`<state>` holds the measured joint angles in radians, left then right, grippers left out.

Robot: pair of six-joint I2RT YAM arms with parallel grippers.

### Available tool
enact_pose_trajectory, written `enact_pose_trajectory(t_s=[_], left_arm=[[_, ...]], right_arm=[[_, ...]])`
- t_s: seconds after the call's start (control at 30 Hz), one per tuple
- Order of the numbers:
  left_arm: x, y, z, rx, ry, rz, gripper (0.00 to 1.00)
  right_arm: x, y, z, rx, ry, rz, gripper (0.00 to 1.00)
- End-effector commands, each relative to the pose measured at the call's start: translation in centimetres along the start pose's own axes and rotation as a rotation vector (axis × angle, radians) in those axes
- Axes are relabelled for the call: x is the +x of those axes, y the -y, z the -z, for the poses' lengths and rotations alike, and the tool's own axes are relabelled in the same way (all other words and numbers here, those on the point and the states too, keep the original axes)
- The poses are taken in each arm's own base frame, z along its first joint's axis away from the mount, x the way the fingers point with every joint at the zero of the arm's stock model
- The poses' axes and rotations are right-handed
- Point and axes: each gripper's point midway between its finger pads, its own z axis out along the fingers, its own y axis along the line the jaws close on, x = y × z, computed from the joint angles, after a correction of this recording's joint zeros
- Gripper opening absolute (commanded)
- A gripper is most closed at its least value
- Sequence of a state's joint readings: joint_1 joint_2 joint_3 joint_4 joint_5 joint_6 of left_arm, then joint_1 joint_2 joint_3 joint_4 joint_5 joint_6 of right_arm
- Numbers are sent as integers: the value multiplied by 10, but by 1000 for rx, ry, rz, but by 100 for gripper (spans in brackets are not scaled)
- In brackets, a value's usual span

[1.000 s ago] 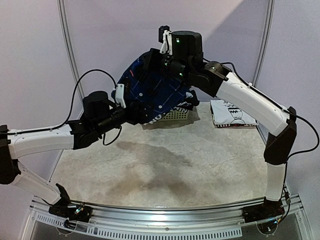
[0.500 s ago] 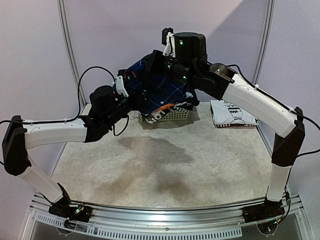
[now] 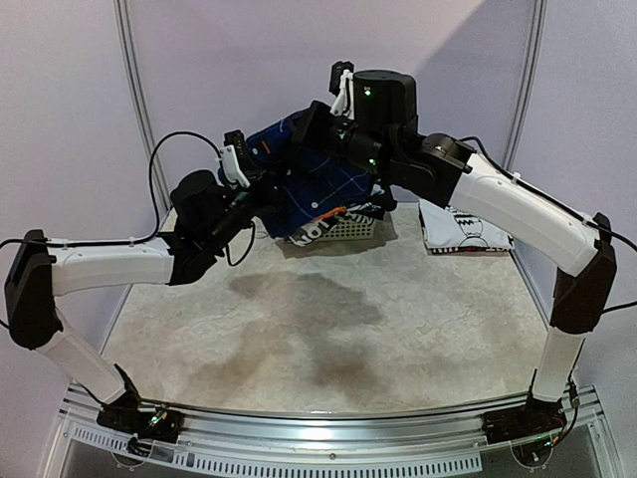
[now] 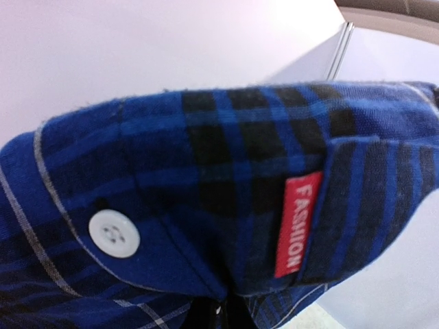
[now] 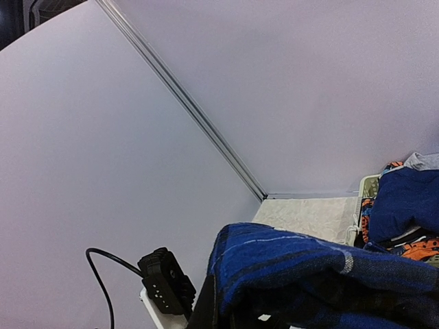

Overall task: Fold and stack the mixed laundry pile
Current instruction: Pass from the right arm to the left

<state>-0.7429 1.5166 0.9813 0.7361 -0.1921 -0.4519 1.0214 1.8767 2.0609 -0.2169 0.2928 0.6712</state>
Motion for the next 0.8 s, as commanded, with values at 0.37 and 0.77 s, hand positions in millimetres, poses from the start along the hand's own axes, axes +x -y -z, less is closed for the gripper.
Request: enact_pose_trajectory(t_s=[0.37,0.77], left_arm=[[-43,8,72,-75,-288,-112,0],[-125,46,67,-45,-235,-209,0]], right_arm=[[-44,42,48,190,141,181,89],[-56,55,106,176,168,270,90]])
